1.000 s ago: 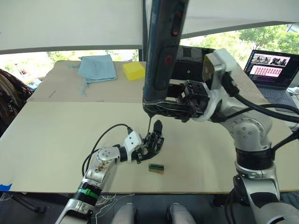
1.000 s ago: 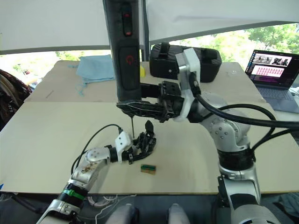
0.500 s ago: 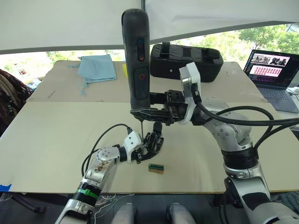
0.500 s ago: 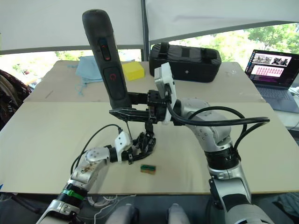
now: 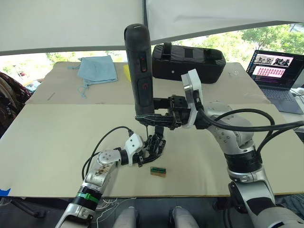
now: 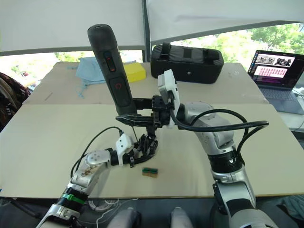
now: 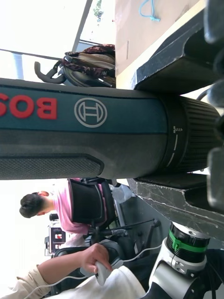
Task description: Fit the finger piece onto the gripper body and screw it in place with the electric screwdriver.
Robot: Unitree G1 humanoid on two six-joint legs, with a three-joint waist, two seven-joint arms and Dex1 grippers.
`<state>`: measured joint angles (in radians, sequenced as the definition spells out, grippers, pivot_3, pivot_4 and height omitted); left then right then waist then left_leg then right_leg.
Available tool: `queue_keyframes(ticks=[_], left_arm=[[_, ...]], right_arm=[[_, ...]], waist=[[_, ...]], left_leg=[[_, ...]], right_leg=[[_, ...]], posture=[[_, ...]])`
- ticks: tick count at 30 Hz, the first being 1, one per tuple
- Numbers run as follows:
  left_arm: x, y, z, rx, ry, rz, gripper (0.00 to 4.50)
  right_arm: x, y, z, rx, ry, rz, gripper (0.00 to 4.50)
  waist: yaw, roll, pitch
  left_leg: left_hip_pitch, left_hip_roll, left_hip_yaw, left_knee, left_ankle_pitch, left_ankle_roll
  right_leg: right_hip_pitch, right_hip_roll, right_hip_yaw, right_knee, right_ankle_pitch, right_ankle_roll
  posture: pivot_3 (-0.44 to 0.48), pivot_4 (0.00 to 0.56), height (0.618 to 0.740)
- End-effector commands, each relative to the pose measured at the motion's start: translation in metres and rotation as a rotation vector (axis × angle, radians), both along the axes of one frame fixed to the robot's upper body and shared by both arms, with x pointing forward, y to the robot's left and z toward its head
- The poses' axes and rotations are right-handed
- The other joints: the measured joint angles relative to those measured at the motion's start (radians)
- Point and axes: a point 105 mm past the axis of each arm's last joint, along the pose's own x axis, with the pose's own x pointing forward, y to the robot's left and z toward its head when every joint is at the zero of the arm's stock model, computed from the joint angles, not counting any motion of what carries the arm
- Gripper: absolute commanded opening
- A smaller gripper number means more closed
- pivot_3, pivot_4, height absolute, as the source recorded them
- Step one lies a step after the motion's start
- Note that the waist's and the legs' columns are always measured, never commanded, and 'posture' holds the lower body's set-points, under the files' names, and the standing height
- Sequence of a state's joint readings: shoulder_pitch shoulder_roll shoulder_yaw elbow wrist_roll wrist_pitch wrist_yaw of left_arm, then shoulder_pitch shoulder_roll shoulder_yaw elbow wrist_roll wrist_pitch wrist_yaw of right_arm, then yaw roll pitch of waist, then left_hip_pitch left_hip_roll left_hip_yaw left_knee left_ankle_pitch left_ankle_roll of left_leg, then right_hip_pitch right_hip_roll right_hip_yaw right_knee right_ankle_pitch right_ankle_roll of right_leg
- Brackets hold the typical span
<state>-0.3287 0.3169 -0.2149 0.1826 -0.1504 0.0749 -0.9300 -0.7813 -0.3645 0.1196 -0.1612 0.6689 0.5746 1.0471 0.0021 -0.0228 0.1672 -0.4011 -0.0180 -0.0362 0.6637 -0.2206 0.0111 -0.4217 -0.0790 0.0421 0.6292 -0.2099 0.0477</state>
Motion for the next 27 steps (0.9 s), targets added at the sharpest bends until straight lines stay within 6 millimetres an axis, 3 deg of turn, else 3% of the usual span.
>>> queue_keyframes(ticks=[1,27], left_arm=[[-0.012,-0.004,-0.018,0.027,0.080,-0.038,2.31],[-0.012,-0.005,-0.019,0.034,0.092,-0.041,2.31]], right_arm=[[-0.008,0.001,0.009,0.035,-0.064,0.024,1.90],[-0.004,0.004,-0.004,0.001,-0.055,-0.014,1.90]], waist=[[-0.002,0.000,0.000],[-0.005,0.000,0.000]], left_leg=[[0.000,0.000,0.000,0.000,0.000,0.000],[0.000,0.000,0.000,0.000,0.000,0.000]], right_leg=[[0.000,0.000,0.000,0.000,0.000,0.000],[0.000,0.000,0.000,0.000,0.000,0.000]], posture=[[0.000,0.150,0.740],[0.000,0.150,0.740]])
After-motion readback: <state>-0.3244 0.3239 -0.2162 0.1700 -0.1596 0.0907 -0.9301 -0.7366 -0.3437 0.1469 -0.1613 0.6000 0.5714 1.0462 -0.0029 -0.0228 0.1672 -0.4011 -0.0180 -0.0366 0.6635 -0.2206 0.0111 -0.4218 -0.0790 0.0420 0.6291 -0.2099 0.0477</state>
